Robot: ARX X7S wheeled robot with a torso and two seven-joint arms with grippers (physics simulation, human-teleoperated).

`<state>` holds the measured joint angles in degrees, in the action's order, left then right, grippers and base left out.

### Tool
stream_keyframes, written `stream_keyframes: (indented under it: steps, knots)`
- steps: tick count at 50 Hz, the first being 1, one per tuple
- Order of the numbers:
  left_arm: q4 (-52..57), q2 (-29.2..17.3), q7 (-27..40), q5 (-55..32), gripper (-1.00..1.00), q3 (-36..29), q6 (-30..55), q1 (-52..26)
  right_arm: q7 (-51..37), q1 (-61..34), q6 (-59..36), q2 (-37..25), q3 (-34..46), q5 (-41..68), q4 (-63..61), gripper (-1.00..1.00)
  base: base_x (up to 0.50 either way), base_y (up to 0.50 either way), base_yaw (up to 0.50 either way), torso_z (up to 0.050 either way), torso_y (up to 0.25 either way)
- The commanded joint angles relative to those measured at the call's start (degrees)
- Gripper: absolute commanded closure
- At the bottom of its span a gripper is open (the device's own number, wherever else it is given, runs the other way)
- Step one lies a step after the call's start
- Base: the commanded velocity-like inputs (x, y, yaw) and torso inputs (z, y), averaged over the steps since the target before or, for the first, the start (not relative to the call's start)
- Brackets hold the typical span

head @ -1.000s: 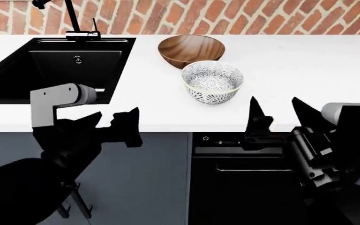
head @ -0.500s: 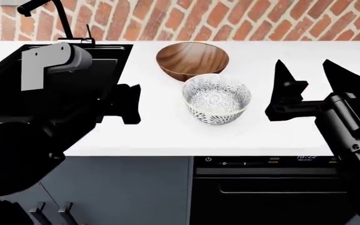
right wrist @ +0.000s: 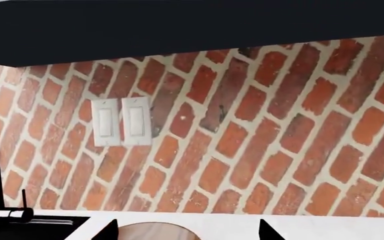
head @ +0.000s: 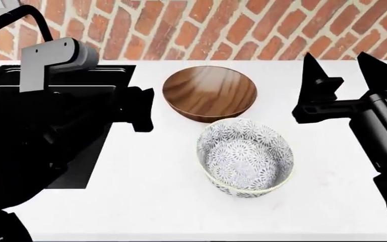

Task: Stack the bowls in the sink.

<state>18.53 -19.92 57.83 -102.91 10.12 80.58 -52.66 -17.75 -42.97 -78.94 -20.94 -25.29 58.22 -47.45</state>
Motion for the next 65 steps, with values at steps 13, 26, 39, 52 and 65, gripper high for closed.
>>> stream_keyframes:
  steps: [13,26,39,52,65]
  knots:
    - [-0.5,0.5,9.9,-14.9,-1.0,-4.4,-8.9,2.7,-0.4,0.9,3.2,-0.5,3.1,-1.5,0.6,-1.0,0.11,0.0,0.0,0.0,0.0]
    - [-1.2,5.1,15.9,-23.2,-1.0,-6.6,-19.4,6.7,-1.1,1.0,2.8,-1.4,0.9,0.8,0.8,-1.0,0.0,0.0,0.0,0.0,0.0]
    - [-2.5,6.6,16.7,-22.5,-1.0,-8.0,-22.4,7.8,-0.8,1.5,4.9,-1.4,2.3,-0.2,1.7,-1.0,0.0,0.0,0.0,0.0,0.0]
    - [-6.7,8.2,14.8,-18.7,-1.0,-9.1,-24.2,10.4,0.2,3.6,7.6,-2.2,2.7,-1.1,3.2,-1.0,0.0,0.0,0.0,0.0,0.0]
    - [-4.7,8.1,17.2,-21.3,-1.0,-11.2,-25.4,13.9,-0.2,3.7,8.6,-2.4,3.2,-1.1,3.5,-1.0,0.0,0.0,0.0,0.0,0.0]
